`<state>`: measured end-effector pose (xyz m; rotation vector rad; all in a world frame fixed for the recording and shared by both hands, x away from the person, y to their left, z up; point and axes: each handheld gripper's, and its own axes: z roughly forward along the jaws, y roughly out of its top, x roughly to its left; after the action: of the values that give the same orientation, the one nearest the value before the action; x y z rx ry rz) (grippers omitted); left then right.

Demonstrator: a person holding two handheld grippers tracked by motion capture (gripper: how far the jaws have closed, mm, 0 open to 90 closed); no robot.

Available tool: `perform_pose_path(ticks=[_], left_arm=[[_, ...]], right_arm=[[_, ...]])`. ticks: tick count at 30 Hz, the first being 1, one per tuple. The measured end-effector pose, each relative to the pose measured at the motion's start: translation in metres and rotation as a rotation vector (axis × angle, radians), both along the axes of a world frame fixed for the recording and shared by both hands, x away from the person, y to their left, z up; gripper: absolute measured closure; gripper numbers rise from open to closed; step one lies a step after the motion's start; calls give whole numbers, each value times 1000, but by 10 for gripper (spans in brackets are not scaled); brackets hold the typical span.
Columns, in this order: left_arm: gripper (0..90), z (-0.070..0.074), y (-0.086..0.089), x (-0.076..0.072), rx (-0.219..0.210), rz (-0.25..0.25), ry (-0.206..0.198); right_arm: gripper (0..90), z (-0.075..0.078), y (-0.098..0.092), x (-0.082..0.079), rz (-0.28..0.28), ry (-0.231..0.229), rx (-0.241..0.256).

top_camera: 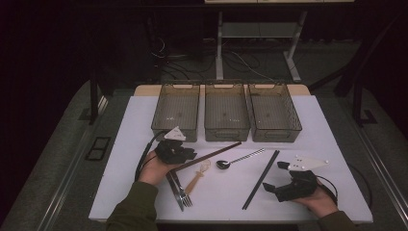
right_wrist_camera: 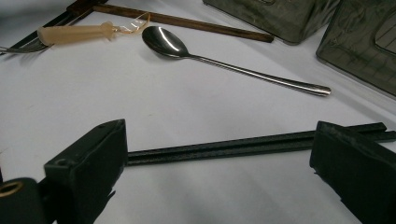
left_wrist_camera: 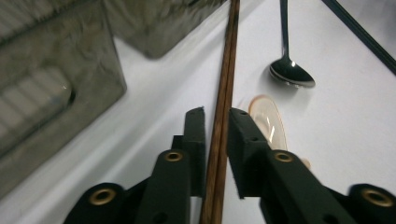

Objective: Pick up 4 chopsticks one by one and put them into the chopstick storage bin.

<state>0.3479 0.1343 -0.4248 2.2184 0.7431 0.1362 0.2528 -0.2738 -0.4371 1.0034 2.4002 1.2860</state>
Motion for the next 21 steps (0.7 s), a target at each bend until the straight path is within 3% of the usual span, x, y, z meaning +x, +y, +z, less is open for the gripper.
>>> perform_pose_path(ticks=[2,4,7,13,21], left_arm=[[801,-2,2,-2,21,5,3],[804,-4,1,-2,14,3,13],[801,-7,-4,-2,57,-25,-6],[801,-12,-8,0,88,-48,-9],[807,-14,-10,2,92,-54,-14]], right_arm=[[44,0,0,0,1,0,0],[44,0,0,0,-1,0,-1],[44,0,0,-1,-2,-2,-2],[44,0,0,-1,0,0,-2],[44,0,0,0,1,-1,-3]])
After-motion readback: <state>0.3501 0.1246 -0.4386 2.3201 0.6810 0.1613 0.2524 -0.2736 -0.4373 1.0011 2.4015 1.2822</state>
